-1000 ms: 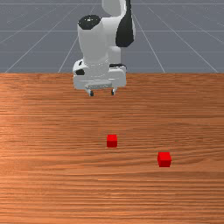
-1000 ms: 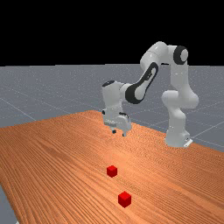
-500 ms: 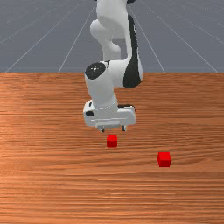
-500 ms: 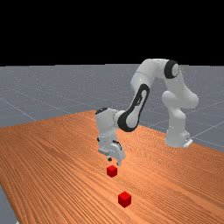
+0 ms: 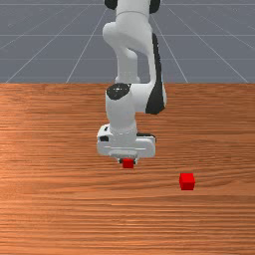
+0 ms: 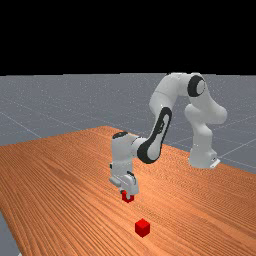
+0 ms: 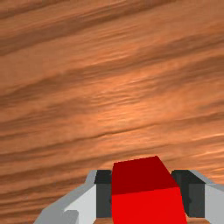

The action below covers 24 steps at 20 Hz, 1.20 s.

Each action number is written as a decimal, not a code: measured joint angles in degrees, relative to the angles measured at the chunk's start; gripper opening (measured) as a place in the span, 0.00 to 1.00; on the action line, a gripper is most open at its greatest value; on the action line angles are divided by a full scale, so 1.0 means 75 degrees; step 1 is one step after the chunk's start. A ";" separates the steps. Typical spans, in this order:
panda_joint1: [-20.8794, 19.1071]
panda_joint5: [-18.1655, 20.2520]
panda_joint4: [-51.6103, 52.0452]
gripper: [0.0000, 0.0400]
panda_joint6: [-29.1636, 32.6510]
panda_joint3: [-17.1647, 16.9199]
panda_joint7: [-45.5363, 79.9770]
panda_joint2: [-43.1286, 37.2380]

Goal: Stack all the cube

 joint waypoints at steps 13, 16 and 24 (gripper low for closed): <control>0.1512 -0.0440 0.0877 0.51 -0.0014 0.0391 0.1105 -0.0537; 0.1510 -0.0477 0.1855 0.51 0.0064 0.0384 0.1150 0.0213; 0.1747 -0.0951 0.2312 0.50 -0.0022 0.0202 0.1019 0.0907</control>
